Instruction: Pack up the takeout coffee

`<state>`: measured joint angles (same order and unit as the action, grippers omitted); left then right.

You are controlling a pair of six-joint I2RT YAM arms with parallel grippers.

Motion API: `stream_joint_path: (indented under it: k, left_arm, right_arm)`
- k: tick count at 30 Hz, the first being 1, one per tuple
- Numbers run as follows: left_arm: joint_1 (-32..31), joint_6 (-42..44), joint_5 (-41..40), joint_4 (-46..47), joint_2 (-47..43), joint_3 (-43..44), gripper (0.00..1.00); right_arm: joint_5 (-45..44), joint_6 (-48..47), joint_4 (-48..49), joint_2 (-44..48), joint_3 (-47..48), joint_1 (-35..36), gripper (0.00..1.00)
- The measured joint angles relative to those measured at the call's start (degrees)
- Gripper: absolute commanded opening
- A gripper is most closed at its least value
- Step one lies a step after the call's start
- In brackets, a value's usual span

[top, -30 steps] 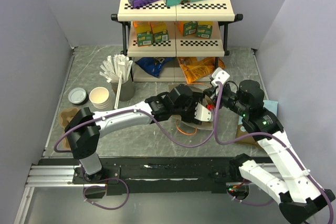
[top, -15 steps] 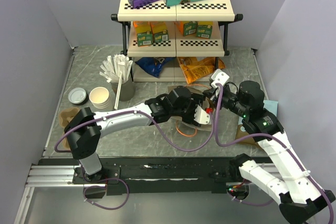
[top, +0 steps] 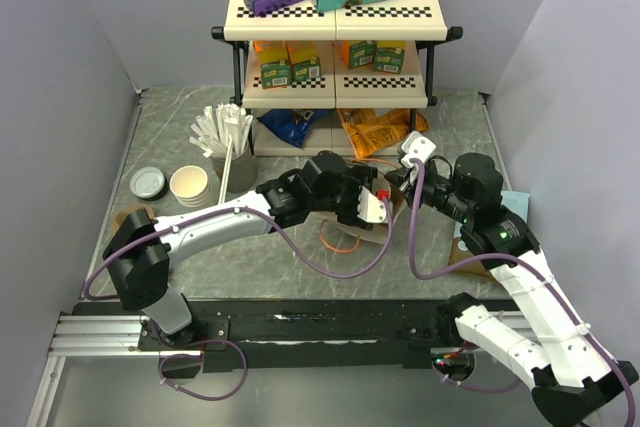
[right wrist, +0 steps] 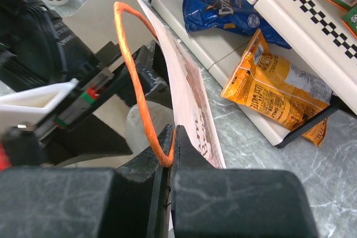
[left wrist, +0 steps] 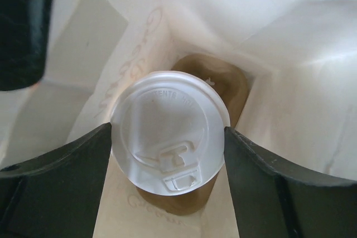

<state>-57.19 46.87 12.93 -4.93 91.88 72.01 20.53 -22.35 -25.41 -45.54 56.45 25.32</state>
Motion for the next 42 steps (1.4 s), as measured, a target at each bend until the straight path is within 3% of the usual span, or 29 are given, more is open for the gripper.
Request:
stream_joint_path:
  k: [16,28,42]
  left_arm:
    - [-0.1,0.0,5.3,1.4,0.6,-0.3,0.01]
    - [-0.4,1.8,4.7,0.6,5.3,0.2,0.01]
    - [-0.5,3.7,3.3,-7.8,12.5,9.9,0.01]
  right_arm:
    - [0.7,0.0,0.1,-0.3,0.0,0.0,0.00]
    - [0.7,-0.4,-0.1,-0.7,0.0,-0.1,0.00]
    - [-0.9,-0.9,0.6,-1.4,0.0,-0.7,0.00]
